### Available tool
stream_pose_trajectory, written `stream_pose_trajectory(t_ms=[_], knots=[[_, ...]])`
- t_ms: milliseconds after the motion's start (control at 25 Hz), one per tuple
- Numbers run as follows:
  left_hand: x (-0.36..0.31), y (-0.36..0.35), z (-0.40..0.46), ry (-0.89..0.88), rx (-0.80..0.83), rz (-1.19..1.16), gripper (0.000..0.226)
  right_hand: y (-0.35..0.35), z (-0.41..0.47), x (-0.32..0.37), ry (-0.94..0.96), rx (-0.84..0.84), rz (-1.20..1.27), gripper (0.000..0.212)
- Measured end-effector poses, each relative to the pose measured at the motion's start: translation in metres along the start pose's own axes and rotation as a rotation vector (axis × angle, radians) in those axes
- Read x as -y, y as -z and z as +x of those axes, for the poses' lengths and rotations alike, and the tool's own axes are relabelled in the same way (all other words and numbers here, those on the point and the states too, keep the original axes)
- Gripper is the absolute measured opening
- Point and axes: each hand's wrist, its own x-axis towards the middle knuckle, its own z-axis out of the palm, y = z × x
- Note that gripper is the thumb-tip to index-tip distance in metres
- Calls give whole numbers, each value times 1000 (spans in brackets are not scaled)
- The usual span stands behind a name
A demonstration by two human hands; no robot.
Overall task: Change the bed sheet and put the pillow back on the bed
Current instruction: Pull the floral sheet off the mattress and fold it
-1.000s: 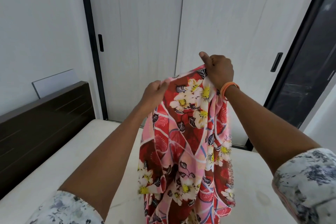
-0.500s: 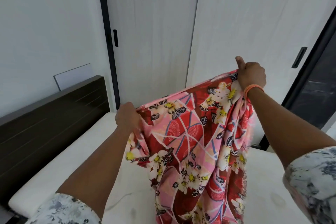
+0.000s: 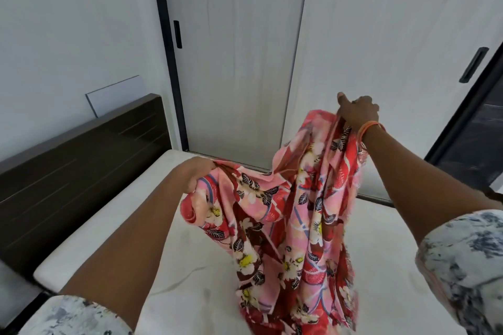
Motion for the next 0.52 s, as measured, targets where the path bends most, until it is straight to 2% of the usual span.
stream_pose_trajectory(t_ms=[120, 240, 320, 400, 480, 520], knots=[[7, -10, -10, 89, 173, -117, 24, -21, -13, -22, -1, -20, 115, 22], [24, -51, -16, 124, 213, -457, 28, -45, -52, -55, -119, -48, 388, 28], [35, -86, -13, 118, 198, -577, 27, -62, -100, -67, -54, 63, 466, 35], [41, -117, -19, 99, 200, -619, 20, -71, -160, -67, 58, 251, 549, 26], [45, -136, -28, 76, 224, -663, 17, -76, -217, -72, 207, 422, 477, 15], [47, -140, -29, 45, 196, -669, 16, -76, -241, -75, 301, 471, 406, 21]])
